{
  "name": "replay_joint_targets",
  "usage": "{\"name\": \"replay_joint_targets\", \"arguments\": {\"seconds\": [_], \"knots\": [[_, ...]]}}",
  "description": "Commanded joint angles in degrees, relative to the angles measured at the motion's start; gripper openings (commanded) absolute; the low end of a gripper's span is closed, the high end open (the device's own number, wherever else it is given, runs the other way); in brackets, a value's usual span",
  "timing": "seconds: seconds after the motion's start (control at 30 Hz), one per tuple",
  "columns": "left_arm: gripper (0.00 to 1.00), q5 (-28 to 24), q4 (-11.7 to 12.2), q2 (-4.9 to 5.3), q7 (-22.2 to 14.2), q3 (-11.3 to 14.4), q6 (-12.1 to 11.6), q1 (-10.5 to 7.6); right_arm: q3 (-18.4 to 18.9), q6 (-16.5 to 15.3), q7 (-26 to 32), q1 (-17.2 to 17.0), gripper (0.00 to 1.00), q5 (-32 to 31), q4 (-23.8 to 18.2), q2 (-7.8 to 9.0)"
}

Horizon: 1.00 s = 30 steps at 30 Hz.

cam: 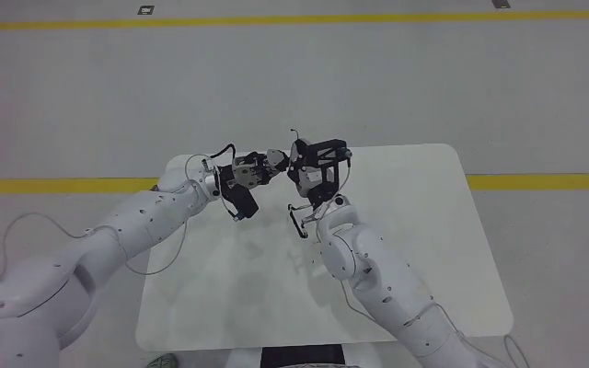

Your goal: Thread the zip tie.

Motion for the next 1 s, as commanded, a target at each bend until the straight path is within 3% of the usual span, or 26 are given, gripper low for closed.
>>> {"name": "replay_joint_targets", "arguments": {"seconds": [0.0,0.97], "knots": [[0.00,0.0,0.0,0.00,0.0,0.0,0.0,0.00,0.1,-0.1,0.1,-0.1,0.00,-0.1,0.1,-0.10],[0.00,0.0,0.0,0.00,0.0,0.0,0.0,0.00,1.3,-1.4,0.5,-1.5,0.00,-1.9,-0.1,-1.66]]}}
